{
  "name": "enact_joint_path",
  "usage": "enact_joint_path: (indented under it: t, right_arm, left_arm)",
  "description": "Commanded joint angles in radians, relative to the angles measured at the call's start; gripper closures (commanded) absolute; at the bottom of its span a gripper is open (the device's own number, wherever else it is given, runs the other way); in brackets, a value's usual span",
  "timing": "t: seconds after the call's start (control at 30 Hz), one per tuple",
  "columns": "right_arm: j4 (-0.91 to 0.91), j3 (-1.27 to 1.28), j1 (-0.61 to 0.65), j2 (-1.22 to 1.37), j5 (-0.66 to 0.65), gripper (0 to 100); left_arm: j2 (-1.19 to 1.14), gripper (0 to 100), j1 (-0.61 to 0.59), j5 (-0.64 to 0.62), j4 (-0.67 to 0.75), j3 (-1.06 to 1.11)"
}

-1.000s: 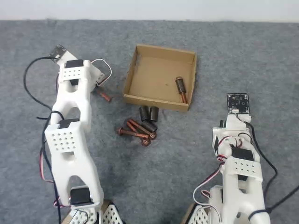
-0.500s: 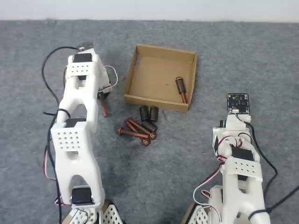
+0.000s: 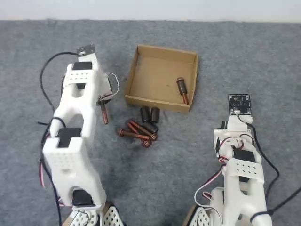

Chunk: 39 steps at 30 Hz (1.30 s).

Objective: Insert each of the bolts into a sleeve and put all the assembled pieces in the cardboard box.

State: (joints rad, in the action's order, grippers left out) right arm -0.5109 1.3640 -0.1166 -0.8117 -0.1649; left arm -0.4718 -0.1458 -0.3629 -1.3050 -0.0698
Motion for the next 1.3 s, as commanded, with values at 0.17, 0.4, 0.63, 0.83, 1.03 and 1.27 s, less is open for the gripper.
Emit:
enact_joint_path:
  t: [0.17,0.4,0.63,0.83,1.03,1.27]
  right_arm:
    - [0.025,-0.012,-0.007,-0.041,-0.011,99.1]
    - [0.025,-0.012,-0.010,-0.041,-0.011,99.1]
    - [0.019,-0.012,-0.007,-0.041,-0.011,99.1]
    - [0.024,-0.011,-0.007,-0.041,-0.011,99.1]
    - [0.027,-0.012,-0.004,-0.041,-0.009,99.1]
    - [0.239,0.029,0.067,-0.042,0.034,99.1]
  left_arm:
    - [0.261,99,-0.003,0.011,0.137,0.242]
    - [0.374,99,-0.003,0.011,0.253,0.473]
    - [0.493,99,-0.008,0.011,0.322,0.702]
    - [0.621,99,-0.068,0.011,0.408,0.863]
    - [0.746,99,-0.072,0.011,0.459,1.013]
    - [0.887,99,-0.074,0.012,0.462,1.152]
